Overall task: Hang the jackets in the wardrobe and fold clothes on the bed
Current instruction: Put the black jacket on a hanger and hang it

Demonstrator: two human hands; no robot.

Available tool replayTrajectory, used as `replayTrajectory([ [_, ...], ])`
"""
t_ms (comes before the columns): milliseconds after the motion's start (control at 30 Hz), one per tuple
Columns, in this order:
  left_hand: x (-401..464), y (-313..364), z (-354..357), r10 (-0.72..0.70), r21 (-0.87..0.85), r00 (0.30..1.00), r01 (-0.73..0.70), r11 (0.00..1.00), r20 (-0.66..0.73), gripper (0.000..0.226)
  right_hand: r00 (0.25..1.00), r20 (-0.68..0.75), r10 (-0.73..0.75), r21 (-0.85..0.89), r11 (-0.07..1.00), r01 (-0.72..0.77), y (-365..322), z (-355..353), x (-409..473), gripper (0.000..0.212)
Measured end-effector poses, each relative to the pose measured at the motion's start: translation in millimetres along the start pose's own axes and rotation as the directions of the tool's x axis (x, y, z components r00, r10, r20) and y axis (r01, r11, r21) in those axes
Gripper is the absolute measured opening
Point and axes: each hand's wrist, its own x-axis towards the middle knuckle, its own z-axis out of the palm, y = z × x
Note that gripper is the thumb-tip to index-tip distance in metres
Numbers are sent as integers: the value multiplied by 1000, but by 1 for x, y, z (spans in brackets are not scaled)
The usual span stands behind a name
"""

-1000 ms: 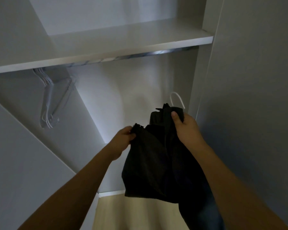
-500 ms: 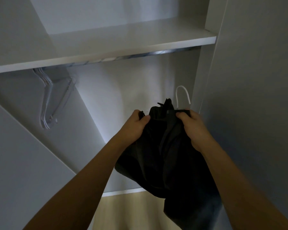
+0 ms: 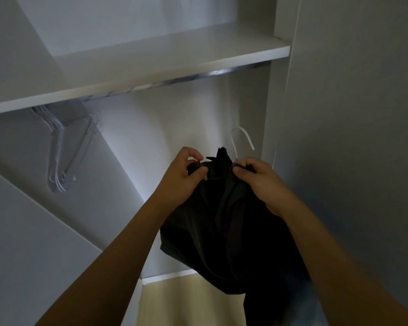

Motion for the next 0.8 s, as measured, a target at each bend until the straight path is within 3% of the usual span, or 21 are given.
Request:
replayTrajectory([
  [333,-8,-2,6,51,214,984,-88,973,173,34,999,-38,-28,-21,999,27,2,-3,-8,28],
  [467,-11,-3,7,120,312,981,-162,936,150,11,998,-59,-19,-21,1000,17,4,-5,-11,21],
  [600,-14,-5,8,163,441,982,-189,877,96,19,998,-56,-16,-23,1000,15,3,-6,-14,21],
  [667,-17,-5,10,125,405,992,-118,907,10,14,999,-51,-20,-34,999,18,2,-7,-16,19],
  [800,-18,-1,17,-66,135,987,86,987,-144,17,999,-31,-27,-45,999,26,-2,-9,-19,18],
])
